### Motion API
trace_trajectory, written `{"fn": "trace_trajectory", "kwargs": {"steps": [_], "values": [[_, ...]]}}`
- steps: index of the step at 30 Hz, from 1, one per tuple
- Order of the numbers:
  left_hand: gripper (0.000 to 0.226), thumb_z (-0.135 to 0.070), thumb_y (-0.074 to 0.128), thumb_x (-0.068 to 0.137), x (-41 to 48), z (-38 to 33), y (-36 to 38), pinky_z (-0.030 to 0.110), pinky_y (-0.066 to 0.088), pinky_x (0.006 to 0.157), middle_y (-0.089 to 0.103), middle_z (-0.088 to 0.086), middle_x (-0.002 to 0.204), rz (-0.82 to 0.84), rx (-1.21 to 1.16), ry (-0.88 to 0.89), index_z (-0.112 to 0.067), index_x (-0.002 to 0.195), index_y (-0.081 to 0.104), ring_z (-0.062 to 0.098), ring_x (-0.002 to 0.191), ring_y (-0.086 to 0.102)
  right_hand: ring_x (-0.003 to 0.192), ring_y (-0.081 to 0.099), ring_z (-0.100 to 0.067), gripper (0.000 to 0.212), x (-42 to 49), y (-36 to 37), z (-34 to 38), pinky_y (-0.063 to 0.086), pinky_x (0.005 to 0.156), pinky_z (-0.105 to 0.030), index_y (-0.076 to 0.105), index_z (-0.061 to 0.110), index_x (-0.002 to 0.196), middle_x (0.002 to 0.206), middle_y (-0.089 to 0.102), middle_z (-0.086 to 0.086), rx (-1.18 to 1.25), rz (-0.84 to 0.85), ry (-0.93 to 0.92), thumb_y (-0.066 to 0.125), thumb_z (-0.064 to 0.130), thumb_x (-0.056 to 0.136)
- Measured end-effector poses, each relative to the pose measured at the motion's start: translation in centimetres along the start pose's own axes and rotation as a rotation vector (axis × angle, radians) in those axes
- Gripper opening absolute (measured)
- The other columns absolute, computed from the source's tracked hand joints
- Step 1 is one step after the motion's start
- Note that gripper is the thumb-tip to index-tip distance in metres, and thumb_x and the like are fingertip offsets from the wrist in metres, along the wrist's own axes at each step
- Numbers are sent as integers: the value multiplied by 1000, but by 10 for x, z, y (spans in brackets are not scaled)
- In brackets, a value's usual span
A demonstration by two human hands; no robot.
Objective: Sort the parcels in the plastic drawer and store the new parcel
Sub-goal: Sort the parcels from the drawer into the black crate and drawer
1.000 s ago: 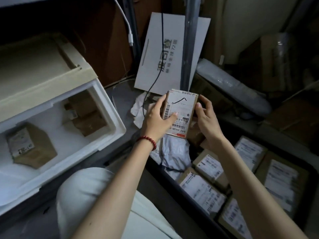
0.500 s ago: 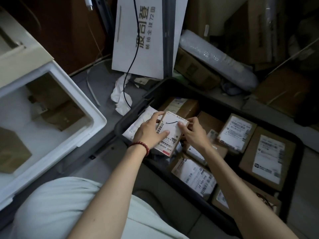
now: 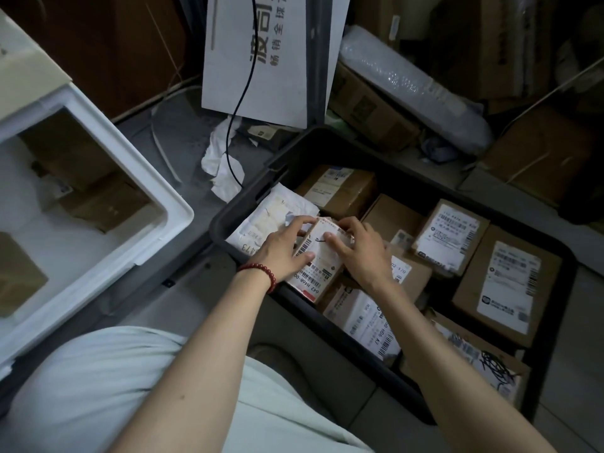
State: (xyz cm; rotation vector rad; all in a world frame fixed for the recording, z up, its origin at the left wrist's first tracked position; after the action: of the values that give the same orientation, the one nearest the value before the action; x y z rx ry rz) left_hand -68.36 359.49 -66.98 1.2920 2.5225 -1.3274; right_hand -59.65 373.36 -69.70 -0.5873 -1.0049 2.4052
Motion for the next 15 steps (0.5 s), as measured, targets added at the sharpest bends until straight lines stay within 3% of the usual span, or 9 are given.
{"fn": "trace_trajectory", "kwargs": {"steps": [5,9,15], "values": [[59,-28,57,94,-1,4,11,43,48,94,41,5,141,-84,231,-77,-40,144,29,25,123,47,119,50,-24,49,1,6,6,34,103,-50,48,30,131,126,56,-1,-136,45,21,46,59,92],[59,-43,49,96,-1,4,13,45,39,97,46,0,141,-103,464,-89,-43,147,21,26,126,44,123,47,-25,51,1,7,8,27,105,-45,45,29,136,130,56,-2,-202,42,45,42,57,95],[57,-57,47,90,-10,14,3,43,30,100,51,-1,136,-186,594,-164,-30,140,41,24,127,40,128,46,-24,58,1,3,11,26,109,-45,39,30,141,136,55,0,-275,39,0,50,58,91]]}}
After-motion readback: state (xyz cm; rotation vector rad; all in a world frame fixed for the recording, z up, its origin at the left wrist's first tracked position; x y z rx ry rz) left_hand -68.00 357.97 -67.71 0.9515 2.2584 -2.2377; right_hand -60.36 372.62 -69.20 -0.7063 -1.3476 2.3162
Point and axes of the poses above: each hand's wrist, its own x-axis towards the middle knuckle, its own y-axis out of the palm, z = x × y, the point moved 3 cm from there along x, towards the middle knuckle
